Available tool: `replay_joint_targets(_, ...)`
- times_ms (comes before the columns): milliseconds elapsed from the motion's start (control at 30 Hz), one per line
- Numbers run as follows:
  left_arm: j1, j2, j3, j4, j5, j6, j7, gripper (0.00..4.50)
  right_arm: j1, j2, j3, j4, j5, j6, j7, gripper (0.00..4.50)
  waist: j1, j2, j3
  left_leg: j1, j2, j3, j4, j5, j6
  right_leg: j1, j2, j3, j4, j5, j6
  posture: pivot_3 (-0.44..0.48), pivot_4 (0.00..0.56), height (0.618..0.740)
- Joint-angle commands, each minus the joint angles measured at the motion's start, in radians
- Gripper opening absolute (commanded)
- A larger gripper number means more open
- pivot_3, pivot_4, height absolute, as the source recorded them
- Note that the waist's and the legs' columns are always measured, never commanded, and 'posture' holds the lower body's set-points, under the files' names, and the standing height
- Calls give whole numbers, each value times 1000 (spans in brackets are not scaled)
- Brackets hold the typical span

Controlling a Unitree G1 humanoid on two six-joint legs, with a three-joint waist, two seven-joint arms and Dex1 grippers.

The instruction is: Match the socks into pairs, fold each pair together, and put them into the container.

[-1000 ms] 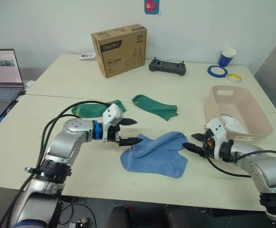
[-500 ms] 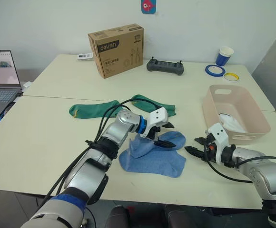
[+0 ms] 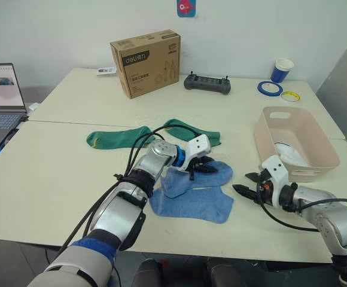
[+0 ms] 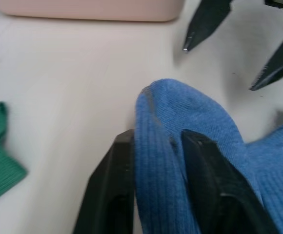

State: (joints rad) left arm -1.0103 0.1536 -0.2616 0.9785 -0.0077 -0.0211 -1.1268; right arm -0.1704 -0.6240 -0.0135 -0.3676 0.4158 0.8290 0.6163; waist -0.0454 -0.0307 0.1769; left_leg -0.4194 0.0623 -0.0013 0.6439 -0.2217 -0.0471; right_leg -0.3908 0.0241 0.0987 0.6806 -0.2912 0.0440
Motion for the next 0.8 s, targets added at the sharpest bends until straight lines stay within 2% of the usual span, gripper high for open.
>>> replay_joint_targets(33, -32, 6, 74, -19, -44, 50, 34, 55, -35, 23, 17, -58, 13, -5, -6, 3513, 0, 0, 0, 0, 0, 0, 0, 0, 0, 0, 0, 0, 0, 0, 0, 0, 150, 740)
replay_joint_targets(133, -34, 8, 113, -22, -59, 74, 61, 55, -51, 63, 36, -75, 33, 15, -18, 3513, 0, 0, 0, 0, 0, 0, 0, 0, 0, 0, 0, 0, 0, 0, 0, 0, 150, 740)
replay_joint_targets(300, -44, -12, 246, -131, -218, 230, 19, 55, -96, 185, 104, -79, 77, 66, -41, 3513, -1, 0, 0, 0, 0, -1, 0, 0, 0, 0, 0, -1, 0, 0, 0, 0, 150, 740)
replay_joint_targets(433, -51, -21, 303, -202, -282, 322, 63, 55, -138, 252, 144, -18, 61, 66, -56, 3513, -4, 0, 0, 0, 0, -1, 0, 0, 0, 0, 0, -1, 0, 0, 0, 0, 150, 740)
replay_joint_targets(800, 4, -55, 327, -372, -349, 460, 143, 55, -252, 394, 206, 200, -5, -7, -94, 3513, -7, 0, 0, 0, 1, -1, 0, 0, 0, 0, 0, -2, 0, 0, 0, 0, 150, 740)
